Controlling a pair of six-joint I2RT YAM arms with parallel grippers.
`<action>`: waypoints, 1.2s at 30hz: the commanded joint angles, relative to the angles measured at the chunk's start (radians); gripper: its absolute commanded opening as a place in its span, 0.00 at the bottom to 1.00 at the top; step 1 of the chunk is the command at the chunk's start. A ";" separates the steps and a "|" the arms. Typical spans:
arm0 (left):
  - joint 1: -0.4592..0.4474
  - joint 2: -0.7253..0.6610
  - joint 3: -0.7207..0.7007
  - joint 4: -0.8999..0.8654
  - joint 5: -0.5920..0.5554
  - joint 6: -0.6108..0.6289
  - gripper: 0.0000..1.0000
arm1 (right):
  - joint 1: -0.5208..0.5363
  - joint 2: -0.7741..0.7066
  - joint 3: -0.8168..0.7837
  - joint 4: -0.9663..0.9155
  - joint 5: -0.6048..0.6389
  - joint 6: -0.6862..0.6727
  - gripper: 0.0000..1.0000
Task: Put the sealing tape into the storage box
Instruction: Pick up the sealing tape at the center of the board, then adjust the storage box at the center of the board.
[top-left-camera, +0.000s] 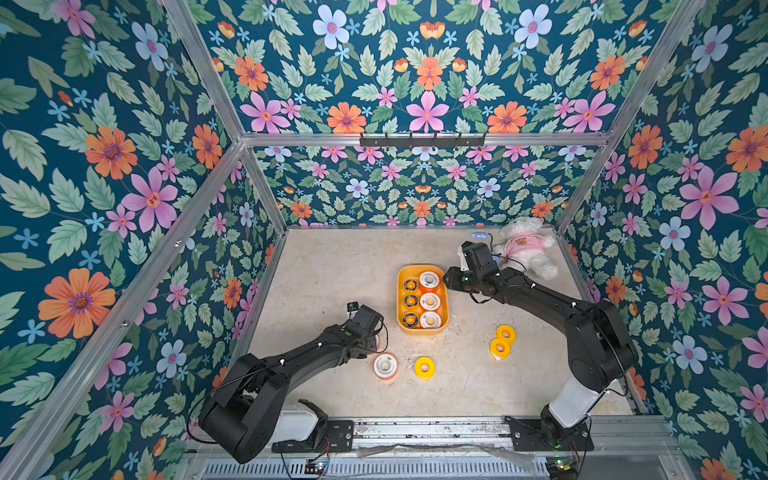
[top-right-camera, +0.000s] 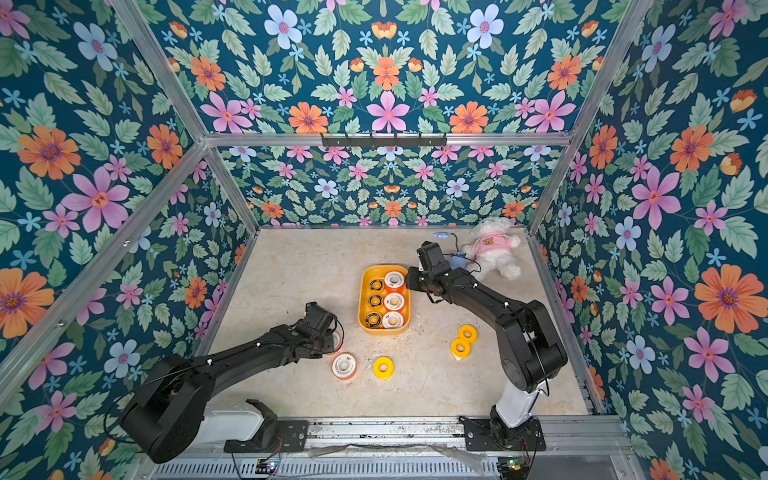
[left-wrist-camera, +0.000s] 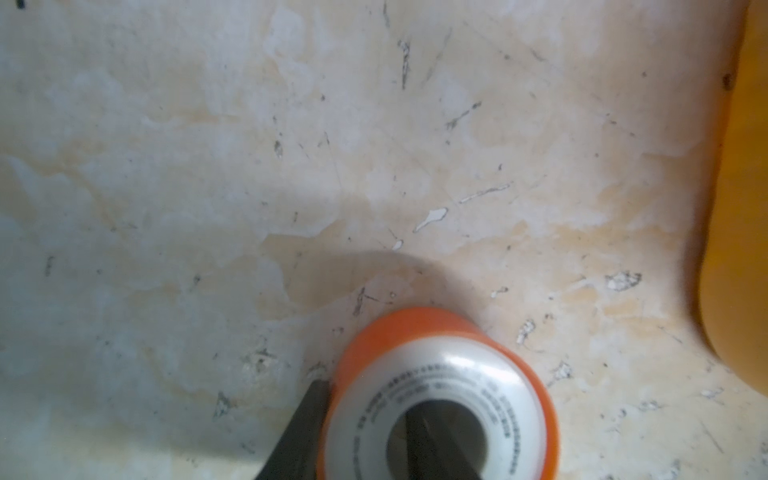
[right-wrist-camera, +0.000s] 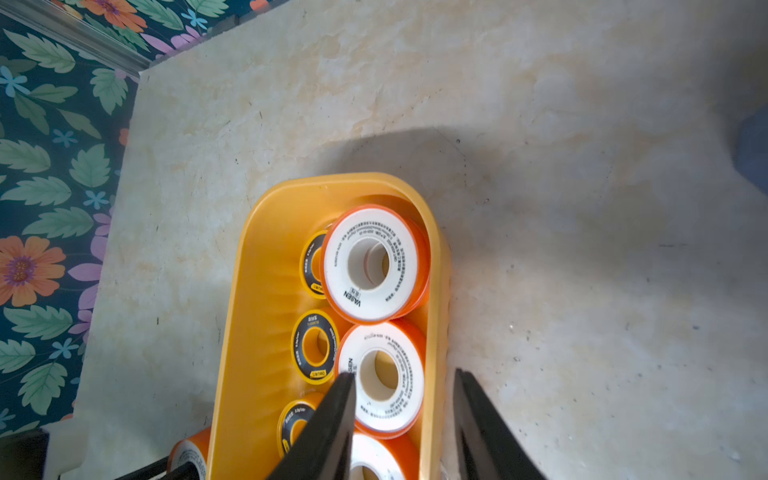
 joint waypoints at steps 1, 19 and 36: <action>0.002 -0.030 0.004 -0.045 -0.055 0.008 0.24 | 0.001 0.000 -0.015 0.036 -0.038 -0.001 0.43; -0.006 -0.123 0.183 -0.025 0.036 0.054 0.21 | 0.001 0.018 -0.070 0.082 -0.069 0.025 0.36; -0.106 0.146 0.421 0.025 0.136 0.130 0.22 | 0.001 0.048 -0.078 0.111 -0.109 0.035 0.23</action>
